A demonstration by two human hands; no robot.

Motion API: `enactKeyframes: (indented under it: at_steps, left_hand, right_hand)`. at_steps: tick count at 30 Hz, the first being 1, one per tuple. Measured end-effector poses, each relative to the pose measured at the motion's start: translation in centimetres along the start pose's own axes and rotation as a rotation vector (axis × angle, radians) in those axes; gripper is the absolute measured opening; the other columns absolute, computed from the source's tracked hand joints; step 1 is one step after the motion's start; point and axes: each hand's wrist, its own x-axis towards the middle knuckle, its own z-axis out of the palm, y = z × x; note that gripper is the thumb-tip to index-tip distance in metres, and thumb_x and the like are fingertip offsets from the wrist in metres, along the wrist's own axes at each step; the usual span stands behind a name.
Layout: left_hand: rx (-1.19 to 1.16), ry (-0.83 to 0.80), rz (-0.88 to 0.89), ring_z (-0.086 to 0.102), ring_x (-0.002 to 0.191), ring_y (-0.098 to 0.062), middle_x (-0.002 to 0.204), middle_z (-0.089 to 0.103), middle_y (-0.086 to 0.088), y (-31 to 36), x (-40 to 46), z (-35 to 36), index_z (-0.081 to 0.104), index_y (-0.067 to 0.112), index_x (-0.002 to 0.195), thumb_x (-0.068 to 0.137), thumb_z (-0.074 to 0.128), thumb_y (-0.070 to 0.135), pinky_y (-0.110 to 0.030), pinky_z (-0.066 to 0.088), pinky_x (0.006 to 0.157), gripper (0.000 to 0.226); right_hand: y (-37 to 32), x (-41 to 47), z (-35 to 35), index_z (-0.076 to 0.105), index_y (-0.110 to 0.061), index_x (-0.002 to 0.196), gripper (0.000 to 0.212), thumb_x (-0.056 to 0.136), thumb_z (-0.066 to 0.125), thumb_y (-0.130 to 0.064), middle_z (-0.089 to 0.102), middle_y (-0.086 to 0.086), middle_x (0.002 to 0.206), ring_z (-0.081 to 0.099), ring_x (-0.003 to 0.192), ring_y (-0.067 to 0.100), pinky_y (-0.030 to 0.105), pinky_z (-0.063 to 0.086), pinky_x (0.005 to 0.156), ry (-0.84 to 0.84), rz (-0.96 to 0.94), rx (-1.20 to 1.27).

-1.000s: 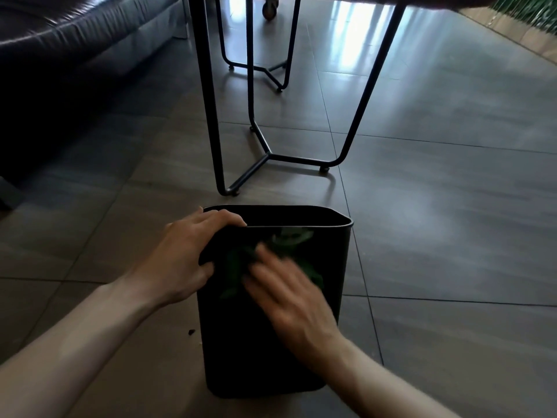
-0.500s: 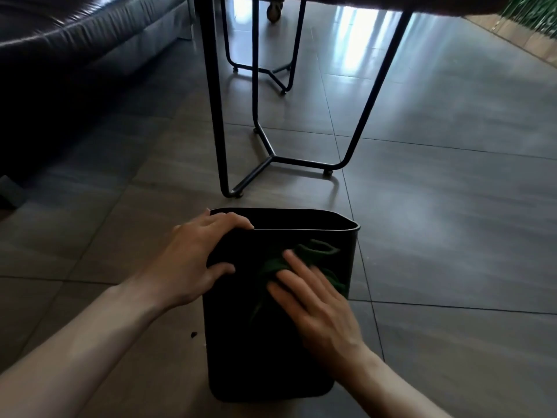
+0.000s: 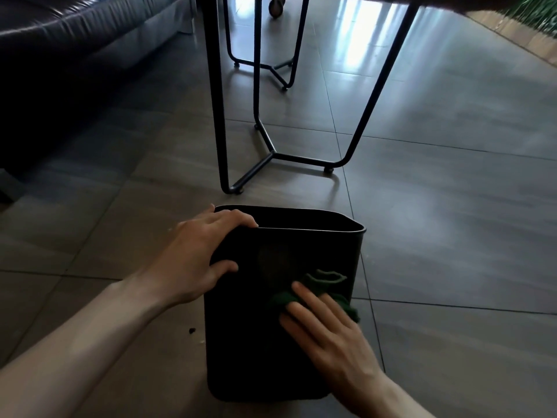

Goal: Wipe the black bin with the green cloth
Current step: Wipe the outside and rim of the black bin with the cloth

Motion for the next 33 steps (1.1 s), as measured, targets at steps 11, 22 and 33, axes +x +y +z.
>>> enactKeyframes:
  at_steps: [11, 22, 33]
  left_hand:
    - [0.011, -0.007, 0.007, 0.051, 0.109, 0.019, 0.117, 0.058, 0.033, -3.0, -2.2, -2.2, 0.053, 0.04, 0.114, 0.066, 0.088, 0.009, -0.015, 0.029, 0.106, 0.067]
    - [0.086, -0.08, -0.048, 0.053, 0.134, -0.012, 0.132, 0.061, 0.024, -6.3, -3.3, -3.5, 0.042, 0.044, 0.108, 0.072, 0.086, 0.012, -0.031, 0.032, 0.116, 0.065]
    - [-0.104, 0.107, 0.15, 0.05, 0.133, 0.002, 0.139, 0.054, 0.024, -1.1, -1.6, -3.2, 0.05, 0.045, 0.132, 0.083, 0.068, 0.036, -0.019, 0.039, 0.108, 0.053]
  right_hand:
    - [13.7, 2.9, -12.7, 0.071, -0.016, 0.096, 0.048, 0.089, 0.068, -0.064, 0.076, 0.002, 0.077, 0.076, 0.069, 0.023, 0.03, 0.054, 0.052, 0.257, 1.201, 0.527]
    - [13.6, 8.9, -9.4, 0.054, -0.058, 0.132, 0.04, 0.096, 0.067, -0.049, 0.054, -0.011, 0.105, 0.059, 0.096, 0.017, 0.037, 0.053, 0.079, -0.67, 0.351, 0.222]
    - [10.6, 11.9, -14.2, 0.051, -0.055, 0.078, 0.021, 0.088, 0.056, -0.073, 0.051, -0.014, 0.086, 0.051, 0.082, 0.003, 0.021, 0.033, 0.062, -0.578, 0.389, 0.246]
